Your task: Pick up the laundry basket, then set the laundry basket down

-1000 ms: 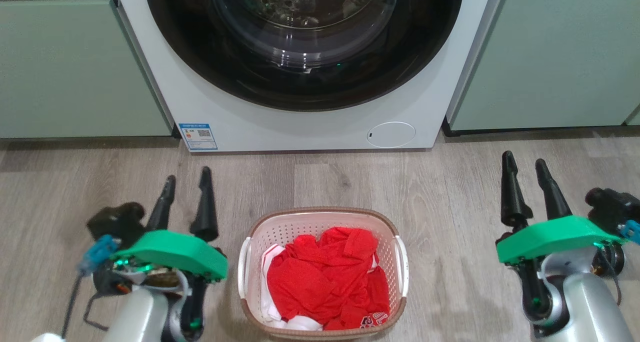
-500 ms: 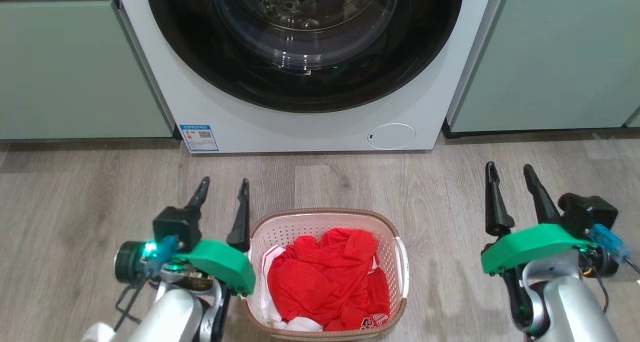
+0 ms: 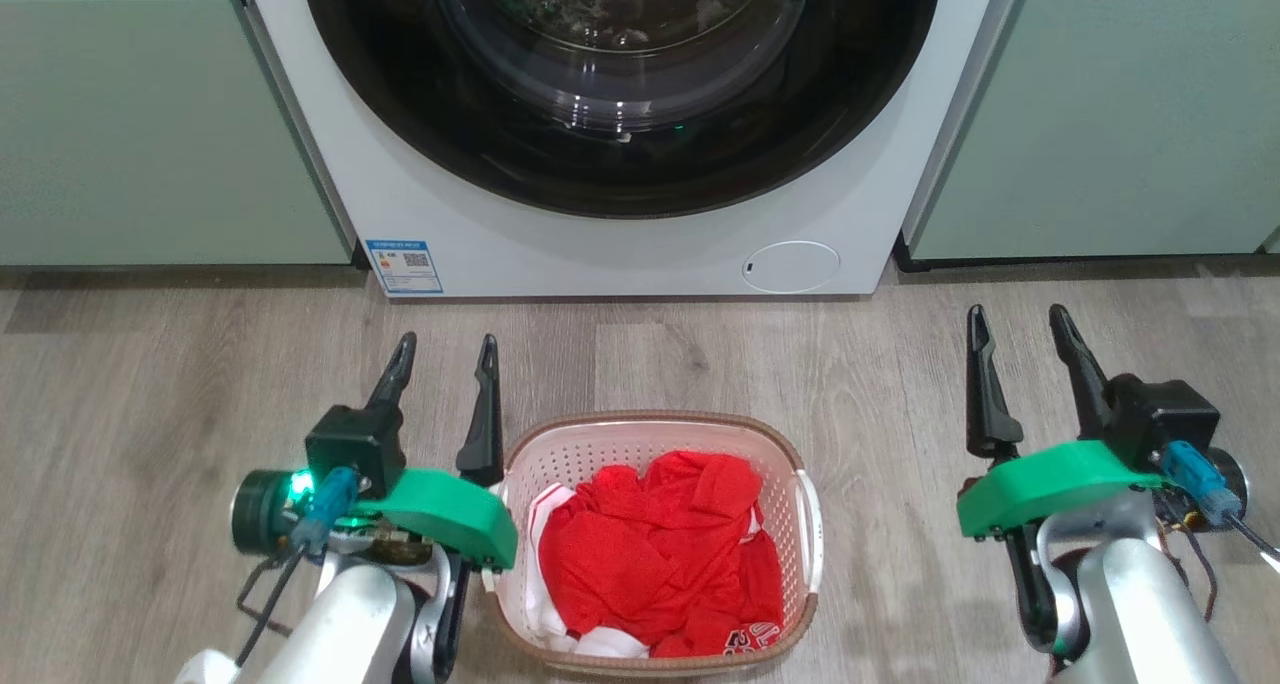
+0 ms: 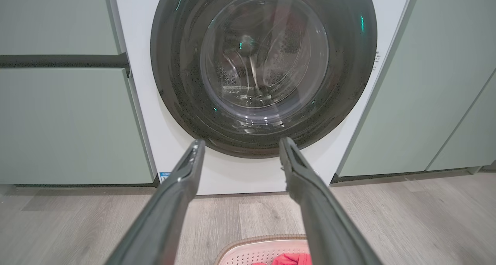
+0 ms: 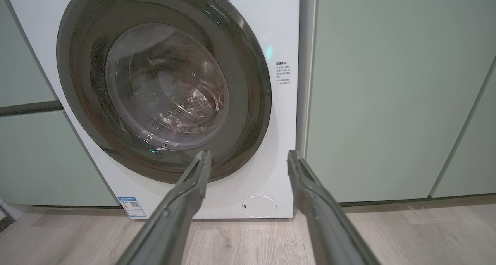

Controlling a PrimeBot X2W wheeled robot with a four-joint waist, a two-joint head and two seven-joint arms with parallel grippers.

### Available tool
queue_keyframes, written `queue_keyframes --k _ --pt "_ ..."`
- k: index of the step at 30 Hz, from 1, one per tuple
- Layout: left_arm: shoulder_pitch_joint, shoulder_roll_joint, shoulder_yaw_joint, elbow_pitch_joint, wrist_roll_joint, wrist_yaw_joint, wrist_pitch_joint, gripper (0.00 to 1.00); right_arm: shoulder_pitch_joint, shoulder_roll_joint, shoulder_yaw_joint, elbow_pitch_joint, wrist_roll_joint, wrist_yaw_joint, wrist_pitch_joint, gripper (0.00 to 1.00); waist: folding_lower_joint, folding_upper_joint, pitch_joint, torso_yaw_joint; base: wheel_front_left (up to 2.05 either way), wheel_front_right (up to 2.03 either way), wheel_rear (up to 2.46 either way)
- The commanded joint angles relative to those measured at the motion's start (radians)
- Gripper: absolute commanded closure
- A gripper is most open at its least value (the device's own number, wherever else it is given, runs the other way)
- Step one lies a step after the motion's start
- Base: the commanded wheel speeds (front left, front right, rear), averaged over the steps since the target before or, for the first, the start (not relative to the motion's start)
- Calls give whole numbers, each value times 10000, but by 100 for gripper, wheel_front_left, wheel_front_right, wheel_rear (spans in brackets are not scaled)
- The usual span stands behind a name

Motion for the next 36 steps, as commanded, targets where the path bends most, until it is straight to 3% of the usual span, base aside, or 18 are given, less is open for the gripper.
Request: queue_keyframes --k 1,5,11,18,25,36 --pt "-493 8 451 -414 250 -108 -158 0 -609 -105 220 -417 -350 62 -171 0 0 -1 24 4 0 0 0" --pt "-434 -238 773 -715 635 -441 -275 0 -695 -109 162 -696 -443 64 -288 0 0 -1 53 18 0 0 0" --pt "-241 -804 1764 -1369 1218 -581 -451 0 -793 -114 167 -1395 -572 67 -465 0 0 -1 68 25 0 0 0" --pt "-85 -1059 2135 -1851 2147 -887 -627 0 -738 -119 397 -1948 -1184 71 -641 0 0 -1 42 45 0 0 0" --pt "88 -1163 2383 -1685 1977 -1290 -646 0 -644 -120 325 -1469 -1197 71 -659 0 0 -1 100 18 0 0 0" --pt "176 -1174 2118 253 1182 -1800 -646 0 -492 -120 247 353 -696 71 -659 0 0 -1 139 -78 0 0 0"
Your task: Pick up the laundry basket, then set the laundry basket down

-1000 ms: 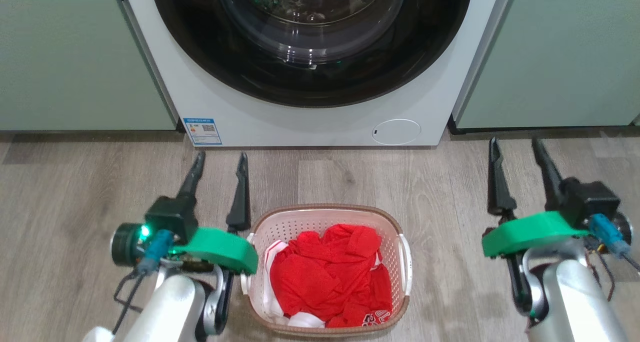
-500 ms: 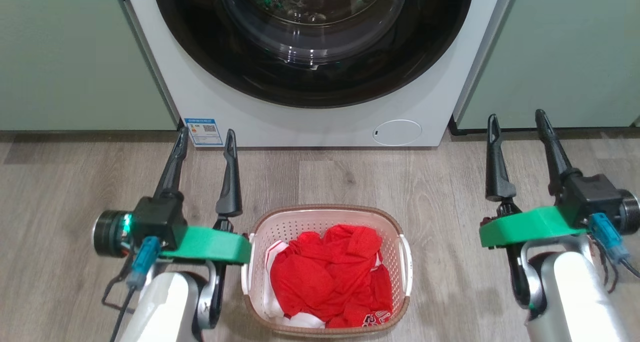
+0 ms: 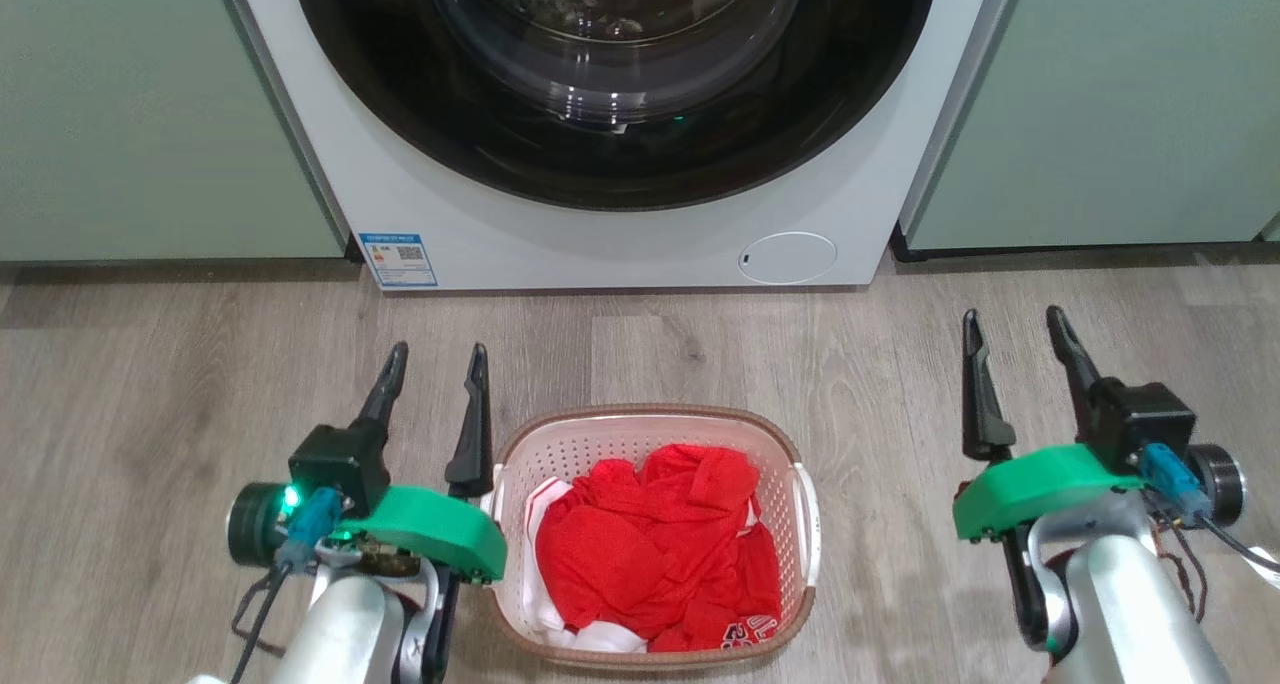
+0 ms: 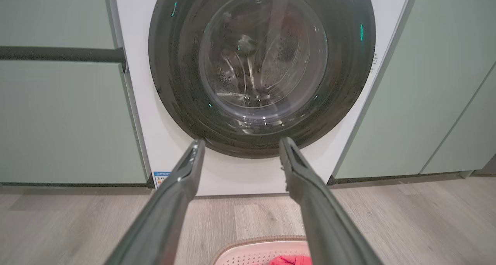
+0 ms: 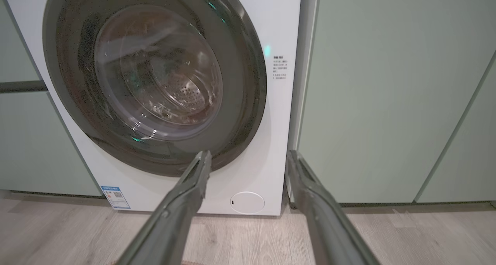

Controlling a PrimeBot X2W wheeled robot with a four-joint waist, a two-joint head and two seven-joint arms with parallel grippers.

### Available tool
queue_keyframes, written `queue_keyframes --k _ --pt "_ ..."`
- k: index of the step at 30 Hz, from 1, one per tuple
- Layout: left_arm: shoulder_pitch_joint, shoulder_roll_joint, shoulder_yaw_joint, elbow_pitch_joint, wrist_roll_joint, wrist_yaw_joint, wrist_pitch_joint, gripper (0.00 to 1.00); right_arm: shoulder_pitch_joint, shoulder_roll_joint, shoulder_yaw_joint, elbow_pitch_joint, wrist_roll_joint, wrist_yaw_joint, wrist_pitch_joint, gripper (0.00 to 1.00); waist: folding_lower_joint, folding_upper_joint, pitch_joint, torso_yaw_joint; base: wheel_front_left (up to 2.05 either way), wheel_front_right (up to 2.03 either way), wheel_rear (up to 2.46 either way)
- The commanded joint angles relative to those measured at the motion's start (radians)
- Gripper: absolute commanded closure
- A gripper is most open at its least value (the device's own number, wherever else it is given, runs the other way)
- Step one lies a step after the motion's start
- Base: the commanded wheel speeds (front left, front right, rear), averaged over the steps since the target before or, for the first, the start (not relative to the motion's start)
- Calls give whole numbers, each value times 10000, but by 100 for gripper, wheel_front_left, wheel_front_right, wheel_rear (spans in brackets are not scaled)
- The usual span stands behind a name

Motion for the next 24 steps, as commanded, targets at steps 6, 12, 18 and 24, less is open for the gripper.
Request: queue_keyframes --k 6,12,18,24 --pt "-294 -15 262 53 -90 -79 -51 0 -352 -77 316 49 48 71 -118 0 0 0 4 -37 0 0 0" --pt "-312 -15 244 70 -187 -100 -51 0 -419 -77 326 93 20 71 -118 0 0 0 1 -20 0 0 0" --pt "-328 -16 229 58 -216 -108 -51 0 -455 -77 326 79 12 71 -118 0 0 0 5 14 0 0 0" --pt "-331 -16 220 43 -229 -93 -51 0 -447 -77 337 39 -18 71 -118 0 0 0 0 19 0 0 0"
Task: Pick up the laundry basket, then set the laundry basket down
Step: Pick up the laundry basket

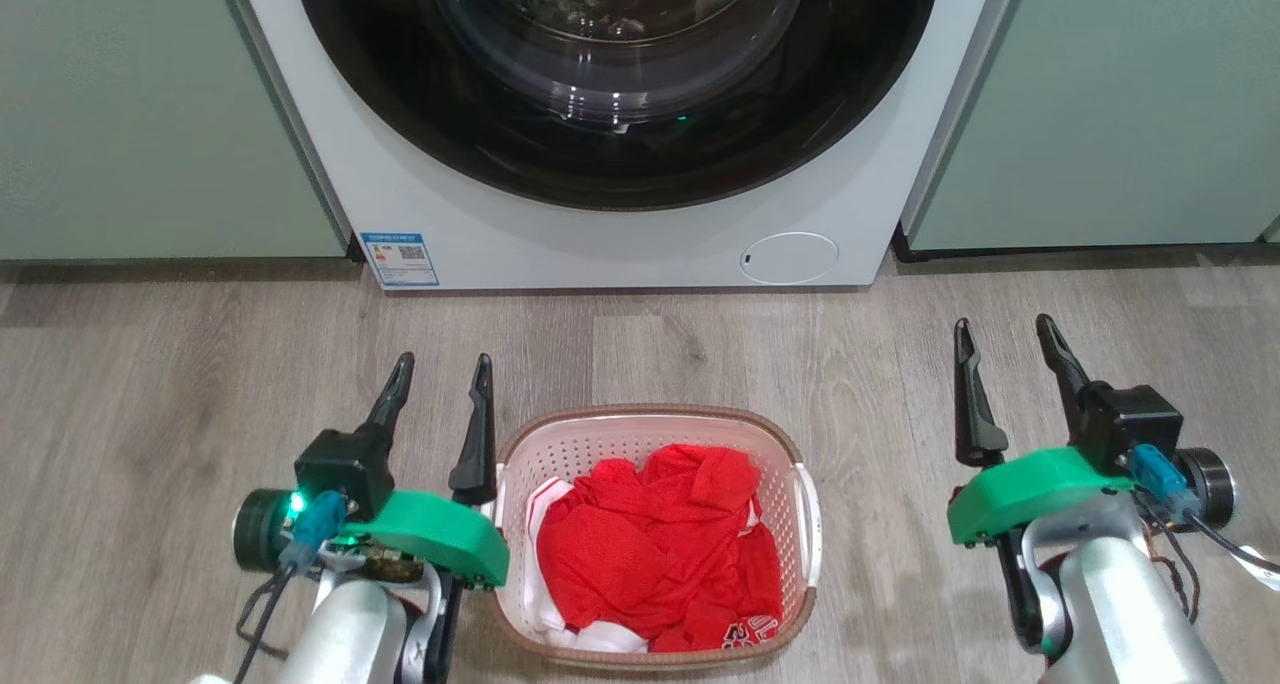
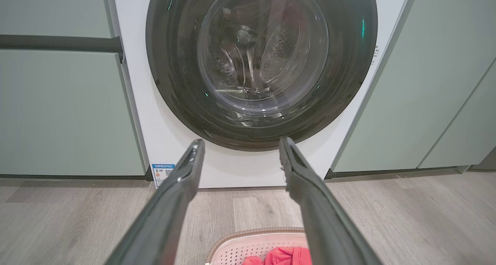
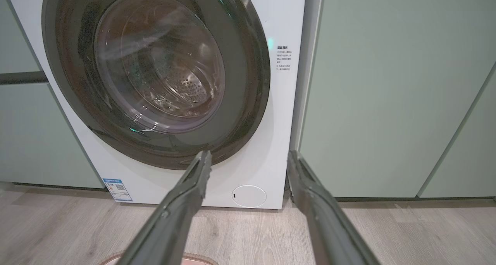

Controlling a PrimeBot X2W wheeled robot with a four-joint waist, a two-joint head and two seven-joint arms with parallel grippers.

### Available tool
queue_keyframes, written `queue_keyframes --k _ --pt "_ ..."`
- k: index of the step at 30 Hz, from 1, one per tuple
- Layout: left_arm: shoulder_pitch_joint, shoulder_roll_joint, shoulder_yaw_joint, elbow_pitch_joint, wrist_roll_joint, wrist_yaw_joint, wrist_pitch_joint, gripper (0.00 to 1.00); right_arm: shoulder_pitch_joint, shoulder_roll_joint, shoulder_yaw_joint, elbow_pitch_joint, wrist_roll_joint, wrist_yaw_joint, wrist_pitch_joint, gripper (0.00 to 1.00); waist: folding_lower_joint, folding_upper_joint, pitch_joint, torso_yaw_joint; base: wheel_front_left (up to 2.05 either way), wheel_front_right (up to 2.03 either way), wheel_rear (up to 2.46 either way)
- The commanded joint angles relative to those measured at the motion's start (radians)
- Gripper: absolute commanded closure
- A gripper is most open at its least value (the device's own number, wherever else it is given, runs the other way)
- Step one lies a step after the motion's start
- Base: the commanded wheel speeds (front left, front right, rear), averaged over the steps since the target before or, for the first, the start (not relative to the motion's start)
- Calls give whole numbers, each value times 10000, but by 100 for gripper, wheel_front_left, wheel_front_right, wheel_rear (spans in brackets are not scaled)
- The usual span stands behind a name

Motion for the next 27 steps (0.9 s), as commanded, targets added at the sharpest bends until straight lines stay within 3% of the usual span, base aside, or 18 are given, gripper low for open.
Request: queue_keyframes --k 1,17,27 --pt "-329 -10 312 -310 -91 -10 -51 0 -391 -77 235 -351 -18 71 -118 0 0 -1 -3 -6 0 0 0" --pt "-339 -10 392 -283 -55 4 -51 0 -432 -77 160 -413 73 71 -118 0 0 -1 75 -30 0 0 0" --pt "-689 -10 216 342 -189 -12 -51 0 -1042 -77 124 436 14 71 -118 0 0 -1 1303 -62 0 0 0"
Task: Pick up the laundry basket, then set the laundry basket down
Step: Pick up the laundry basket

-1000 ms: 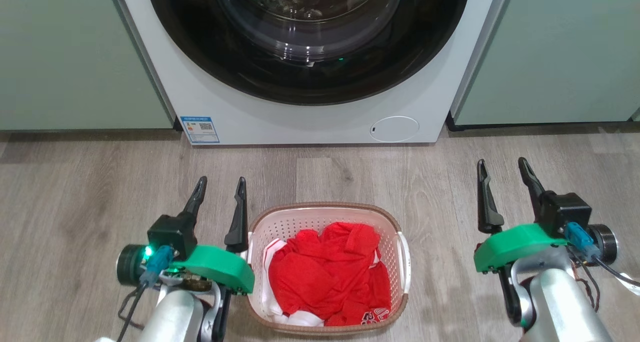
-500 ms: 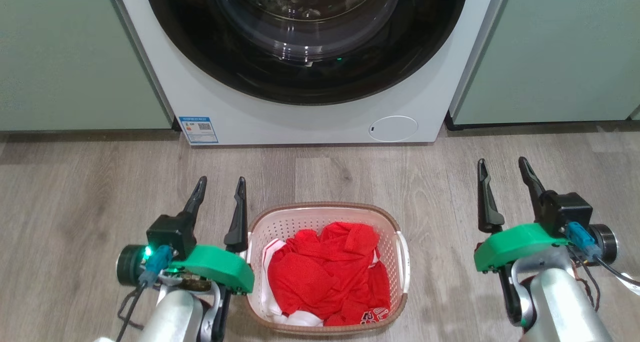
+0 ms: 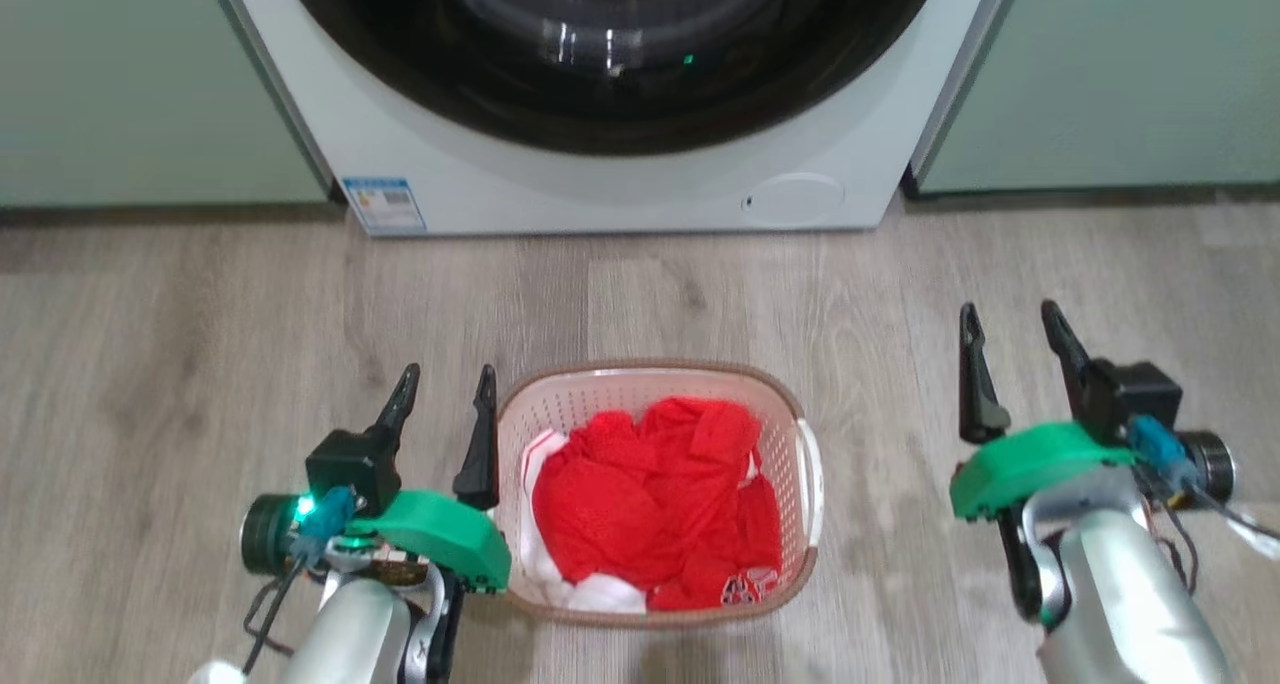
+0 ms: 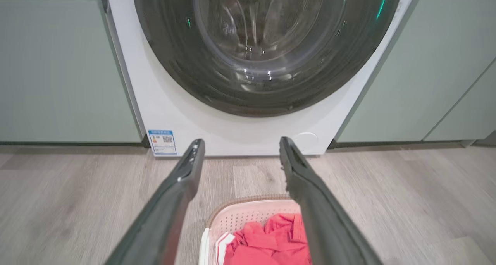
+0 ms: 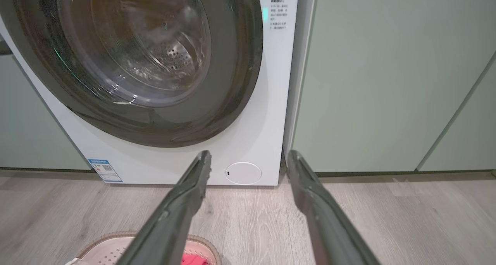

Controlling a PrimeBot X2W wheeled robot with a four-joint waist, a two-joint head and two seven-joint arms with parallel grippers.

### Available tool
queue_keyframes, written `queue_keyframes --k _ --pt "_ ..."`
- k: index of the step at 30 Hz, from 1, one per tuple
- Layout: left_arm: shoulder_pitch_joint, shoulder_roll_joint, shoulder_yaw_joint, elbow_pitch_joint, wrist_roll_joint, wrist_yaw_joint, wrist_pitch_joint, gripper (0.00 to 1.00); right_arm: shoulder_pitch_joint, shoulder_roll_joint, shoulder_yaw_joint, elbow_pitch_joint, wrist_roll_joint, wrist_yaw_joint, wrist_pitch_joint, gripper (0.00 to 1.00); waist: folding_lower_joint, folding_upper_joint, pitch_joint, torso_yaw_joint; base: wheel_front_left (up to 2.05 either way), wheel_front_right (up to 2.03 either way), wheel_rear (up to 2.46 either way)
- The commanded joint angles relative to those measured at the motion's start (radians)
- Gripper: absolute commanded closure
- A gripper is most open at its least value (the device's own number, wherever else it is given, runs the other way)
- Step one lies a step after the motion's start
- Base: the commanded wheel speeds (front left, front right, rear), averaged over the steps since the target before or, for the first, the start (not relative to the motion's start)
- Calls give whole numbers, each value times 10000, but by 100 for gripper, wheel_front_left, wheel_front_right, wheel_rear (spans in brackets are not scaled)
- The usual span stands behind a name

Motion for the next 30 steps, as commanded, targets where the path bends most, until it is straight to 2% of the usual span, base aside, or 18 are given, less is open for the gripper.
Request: queue_keyframes --k 1,10,12,19,20,27,30 --pt "-630 -3 285 -75 -75 -28 -51 0 -621 -68 291 -142 -21 71 -118 0 0 -1 584 -4 0 0 0" --pt "-2302 -3 264 1448 -18 -305 -51 0 -2269 -68 409 1611 -159 71 -116 0 0 -1 2816 90 0 0 0" --pt "-2509 -3 250 1688 -21 -359 -51 0 -2443 -68 399 1839 -132 71 -110 0 0 -1 3033 117 0 0 0" --pt "-4284 -3 -326 4655 -154 -1012 -51 0 -3718 -68 886 3546 103 71 212 0 0 -1 4589 228 0 0 0" --pt "-4284 -3 -326 4655 -154 -1012 -51 0 -3718 -68 886 3546 103 71 212 0 0 -1 4589 228 0 0 0" --pt "-5666 -3 -1200 7046 -521 -1438 -51 0 -4448 -68 1442 4783 602 71 492 0 0 -1 5550 247 0 0 0" --pt "-6094 -3 -1648 7666 -810 -1552 -50 0 -4661 -68 1815 5231 1137 71 777 0 0 -1 5841 275 0 0 0"
